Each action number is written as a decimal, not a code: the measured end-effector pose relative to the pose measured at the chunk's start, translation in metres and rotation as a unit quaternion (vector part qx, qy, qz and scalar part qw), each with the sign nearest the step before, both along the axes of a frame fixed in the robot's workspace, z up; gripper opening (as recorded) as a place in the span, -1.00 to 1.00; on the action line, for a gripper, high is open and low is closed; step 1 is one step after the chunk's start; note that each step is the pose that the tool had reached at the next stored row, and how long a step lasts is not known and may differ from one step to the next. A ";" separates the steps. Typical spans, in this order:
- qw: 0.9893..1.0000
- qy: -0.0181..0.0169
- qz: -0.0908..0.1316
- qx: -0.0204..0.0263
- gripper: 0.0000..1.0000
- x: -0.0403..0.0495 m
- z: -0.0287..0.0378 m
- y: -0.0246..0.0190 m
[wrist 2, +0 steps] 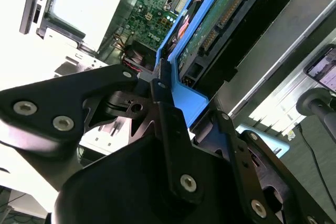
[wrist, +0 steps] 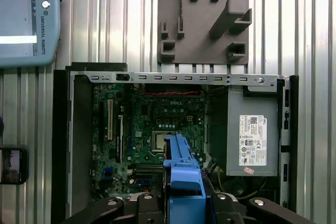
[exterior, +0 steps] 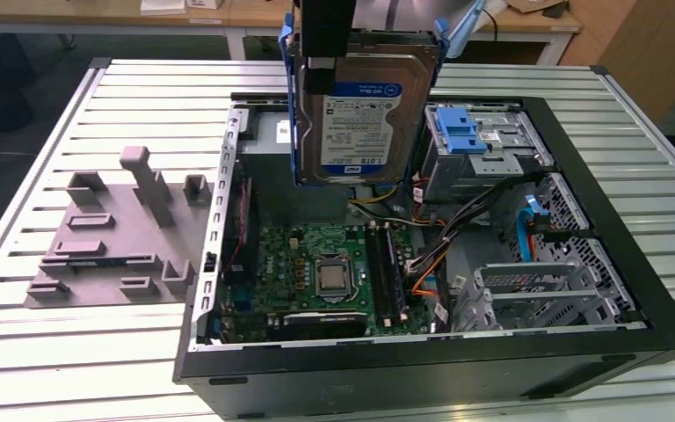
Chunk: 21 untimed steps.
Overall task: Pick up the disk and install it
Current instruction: 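Insert the disk into the insertion slot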
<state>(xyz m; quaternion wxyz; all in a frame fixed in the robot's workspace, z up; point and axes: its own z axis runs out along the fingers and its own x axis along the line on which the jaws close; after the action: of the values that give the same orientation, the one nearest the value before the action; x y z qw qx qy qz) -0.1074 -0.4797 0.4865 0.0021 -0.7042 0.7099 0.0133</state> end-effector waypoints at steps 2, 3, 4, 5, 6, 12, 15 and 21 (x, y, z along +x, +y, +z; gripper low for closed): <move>1.000 0.000 0.000 0.000 -0.26 0.0000 0.0000 -0.0034; 1.000 0.000 0.000 0.000 -0.26 0.0000 0.0000 -0.0048; 1.000 0.000 0.000 0.000 -0.26 0.0000 0.0000 -0.0058; 1.000 0.000 0.000 0.000 -0.26 -0.0001 0.0000 -0.0062; 1.000 0.000 0.000 0.000 -0.26 -0.0001 0.0000 -0.0064; 1.000 0.000 0.000 0.000 -0.26 0.0000 0.0000 -0.0067; 1.000 0.000 0.000 0.000 -0.26 0.0000 0.0000 -0.0067; 1.000 0.000 0.000 0.000 -0.26 0.0000 0.0000 -0.0095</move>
<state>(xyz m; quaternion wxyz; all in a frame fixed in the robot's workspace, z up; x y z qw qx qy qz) -0.1074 -0.4892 0.4865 0.0020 -0.7042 0.7099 0.0132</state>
